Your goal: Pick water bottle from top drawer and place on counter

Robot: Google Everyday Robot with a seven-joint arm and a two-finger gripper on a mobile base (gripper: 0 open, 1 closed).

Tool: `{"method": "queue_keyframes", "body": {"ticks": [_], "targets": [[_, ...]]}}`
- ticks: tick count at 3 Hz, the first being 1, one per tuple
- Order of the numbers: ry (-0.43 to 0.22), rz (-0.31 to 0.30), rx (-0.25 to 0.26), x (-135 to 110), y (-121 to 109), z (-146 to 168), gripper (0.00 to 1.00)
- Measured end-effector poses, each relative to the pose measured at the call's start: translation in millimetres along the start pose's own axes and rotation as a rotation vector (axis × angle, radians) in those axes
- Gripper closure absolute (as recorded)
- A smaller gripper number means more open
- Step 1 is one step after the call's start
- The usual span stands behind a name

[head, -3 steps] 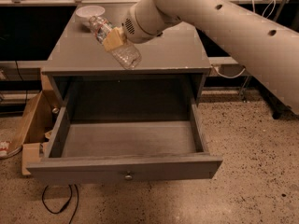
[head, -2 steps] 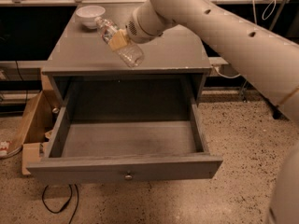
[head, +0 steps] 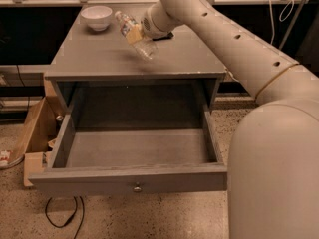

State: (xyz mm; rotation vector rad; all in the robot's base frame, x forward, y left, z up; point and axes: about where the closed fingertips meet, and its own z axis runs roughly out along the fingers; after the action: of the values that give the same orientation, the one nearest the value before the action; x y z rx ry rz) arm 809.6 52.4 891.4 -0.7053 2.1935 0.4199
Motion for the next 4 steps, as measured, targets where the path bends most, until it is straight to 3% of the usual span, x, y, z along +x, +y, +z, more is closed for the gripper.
{"method": "queue_keyframes", "body": {"ticks": [2, 4], "targets": [[-0.007, 0.002, 0.0, -3, -2, 0, 0.58], [0.006, -0.008, -0.023, -8, 3, 23, 0.12]]}}
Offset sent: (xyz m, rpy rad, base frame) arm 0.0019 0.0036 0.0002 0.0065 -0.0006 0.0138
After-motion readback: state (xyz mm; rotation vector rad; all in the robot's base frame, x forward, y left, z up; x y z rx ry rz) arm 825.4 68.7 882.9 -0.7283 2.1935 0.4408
